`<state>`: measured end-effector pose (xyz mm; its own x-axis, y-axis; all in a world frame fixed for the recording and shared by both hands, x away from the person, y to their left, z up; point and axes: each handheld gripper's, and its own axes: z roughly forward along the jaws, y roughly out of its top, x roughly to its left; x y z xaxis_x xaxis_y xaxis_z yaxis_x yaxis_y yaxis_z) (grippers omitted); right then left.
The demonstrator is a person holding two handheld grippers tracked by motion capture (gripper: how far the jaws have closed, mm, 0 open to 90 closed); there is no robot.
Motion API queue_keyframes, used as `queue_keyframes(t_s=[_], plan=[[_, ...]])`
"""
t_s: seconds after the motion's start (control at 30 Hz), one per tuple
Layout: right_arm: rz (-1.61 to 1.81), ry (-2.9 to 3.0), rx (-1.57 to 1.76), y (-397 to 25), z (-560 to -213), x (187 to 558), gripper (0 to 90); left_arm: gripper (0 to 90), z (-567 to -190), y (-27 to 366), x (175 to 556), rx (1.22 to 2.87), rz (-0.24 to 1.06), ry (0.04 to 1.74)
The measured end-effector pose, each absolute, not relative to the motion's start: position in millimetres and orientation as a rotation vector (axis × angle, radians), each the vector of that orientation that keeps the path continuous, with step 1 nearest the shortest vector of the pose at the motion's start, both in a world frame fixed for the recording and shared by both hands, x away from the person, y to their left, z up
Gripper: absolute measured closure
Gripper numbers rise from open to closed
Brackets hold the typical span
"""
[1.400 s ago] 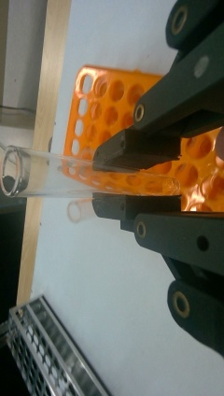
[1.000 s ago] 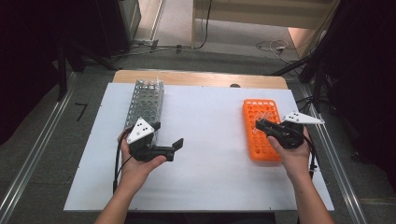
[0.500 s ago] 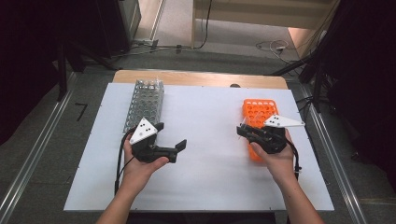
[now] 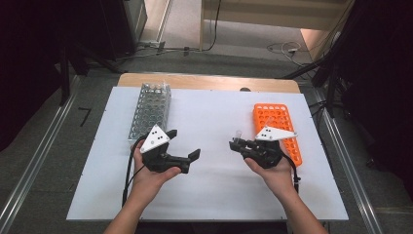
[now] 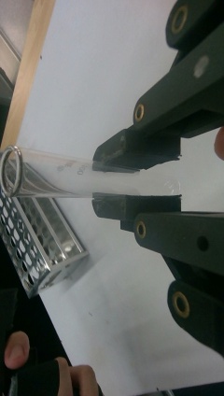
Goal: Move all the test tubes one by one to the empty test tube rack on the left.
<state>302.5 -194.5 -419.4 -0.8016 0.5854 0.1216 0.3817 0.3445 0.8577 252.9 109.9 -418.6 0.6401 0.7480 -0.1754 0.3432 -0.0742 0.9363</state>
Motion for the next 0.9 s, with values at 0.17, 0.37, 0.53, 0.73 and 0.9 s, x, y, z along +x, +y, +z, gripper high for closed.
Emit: queue_keyframes(t_s=[0.17, 0.37, 0.53, 0.73, 0.9], plan=[[1.441, 2.435, 0.833, -183, -422, 297, 74.1, 0.0, -418, 104, 251, 1.682, 0.414, 0.885], [1.443, 2.468, 0.798, -173, -424, 291, 74.1, 0.0, -417, 96, 249, 1.697, 0.400, 0.861], [1.432, 2.500, 0.752, -163, -427, 285, 74.1, 0.0, -417, 90, 247, 1.704, 0.384, 0.845], [1.421, 2.530, 0.707, -152, -430, 279, 74.1, 2.1, -417, 86, 246, 1.708, 0.361, 0.825], [1.425, 2.551, 0.681, -144, -431, 275, 74.1, 7.0, -417, 83, 244, 1.697, 0.360, 0.811]])
